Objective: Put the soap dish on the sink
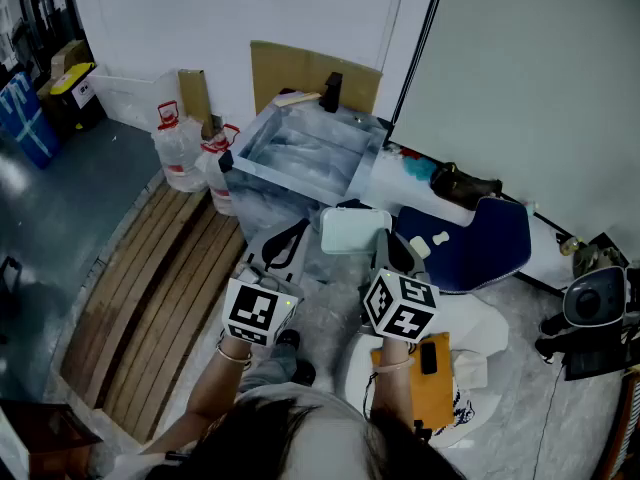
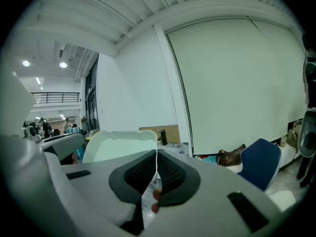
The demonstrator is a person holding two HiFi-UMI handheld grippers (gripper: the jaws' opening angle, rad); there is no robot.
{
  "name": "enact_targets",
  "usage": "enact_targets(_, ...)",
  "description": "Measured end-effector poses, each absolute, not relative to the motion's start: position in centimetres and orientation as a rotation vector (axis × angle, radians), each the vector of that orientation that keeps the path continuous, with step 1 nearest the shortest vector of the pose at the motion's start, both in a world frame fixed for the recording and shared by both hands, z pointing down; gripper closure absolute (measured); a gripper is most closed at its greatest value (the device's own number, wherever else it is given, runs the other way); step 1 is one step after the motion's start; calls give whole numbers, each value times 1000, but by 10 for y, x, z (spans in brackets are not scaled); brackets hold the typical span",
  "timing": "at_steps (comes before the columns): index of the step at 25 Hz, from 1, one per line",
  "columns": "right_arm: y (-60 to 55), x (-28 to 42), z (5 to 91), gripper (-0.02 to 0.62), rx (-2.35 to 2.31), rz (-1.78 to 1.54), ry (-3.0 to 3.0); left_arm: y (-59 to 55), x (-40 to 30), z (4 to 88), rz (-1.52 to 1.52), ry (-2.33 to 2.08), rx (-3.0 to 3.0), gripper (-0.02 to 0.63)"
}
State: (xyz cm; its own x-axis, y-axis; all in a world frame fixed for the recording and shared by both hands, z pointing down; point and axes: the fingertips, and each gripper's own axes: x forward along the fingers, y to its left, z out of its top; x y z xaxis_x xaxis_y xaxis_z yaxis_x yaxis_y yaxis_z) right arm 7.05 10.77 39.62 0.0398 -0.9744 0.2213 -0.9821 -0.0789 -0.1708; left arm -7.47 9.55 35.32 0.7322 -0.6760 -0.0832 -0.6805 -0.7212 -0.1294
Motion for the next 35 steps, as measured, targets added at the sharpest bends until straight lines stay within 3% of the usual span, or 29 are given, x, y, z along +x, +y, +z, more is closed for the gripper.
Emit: enact_targets(35, -39, 59, 402, 568, 2312, 463, -1955, -63, -79, 365, 50, 929, -2884, 597)
